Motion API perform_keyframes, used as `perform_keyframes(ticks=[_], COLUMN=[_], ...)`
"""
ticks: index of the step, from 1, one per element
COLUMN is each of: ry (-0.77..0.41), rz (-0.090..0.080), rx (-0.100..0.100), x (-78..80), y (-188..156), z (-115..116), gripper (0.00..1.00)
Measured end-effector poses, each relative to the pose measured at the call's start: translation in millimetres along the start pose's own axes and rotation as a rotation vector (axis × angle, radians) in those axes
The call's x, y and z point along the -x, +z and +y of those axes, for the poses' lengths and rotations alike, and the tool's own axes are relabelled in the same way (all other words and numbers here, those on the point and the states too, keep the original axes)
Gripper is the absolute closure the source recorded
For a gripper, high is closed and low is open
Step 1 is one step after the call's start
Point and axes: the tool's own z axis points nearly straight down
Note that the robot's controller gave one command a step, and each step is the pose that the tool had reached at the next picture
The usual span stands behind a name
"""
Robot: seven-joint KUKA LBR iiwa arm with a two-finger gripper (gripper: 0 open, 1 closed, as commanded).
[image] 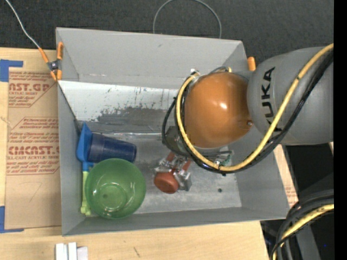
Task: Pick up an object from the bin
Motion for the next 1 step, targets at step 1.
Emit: perform_keyframes(ticks=[1], ry=[0.012], rz=[0.000], rx=[0.000], x=[1.9], y=[109.6], z=[2.4], gripper=[1.00])
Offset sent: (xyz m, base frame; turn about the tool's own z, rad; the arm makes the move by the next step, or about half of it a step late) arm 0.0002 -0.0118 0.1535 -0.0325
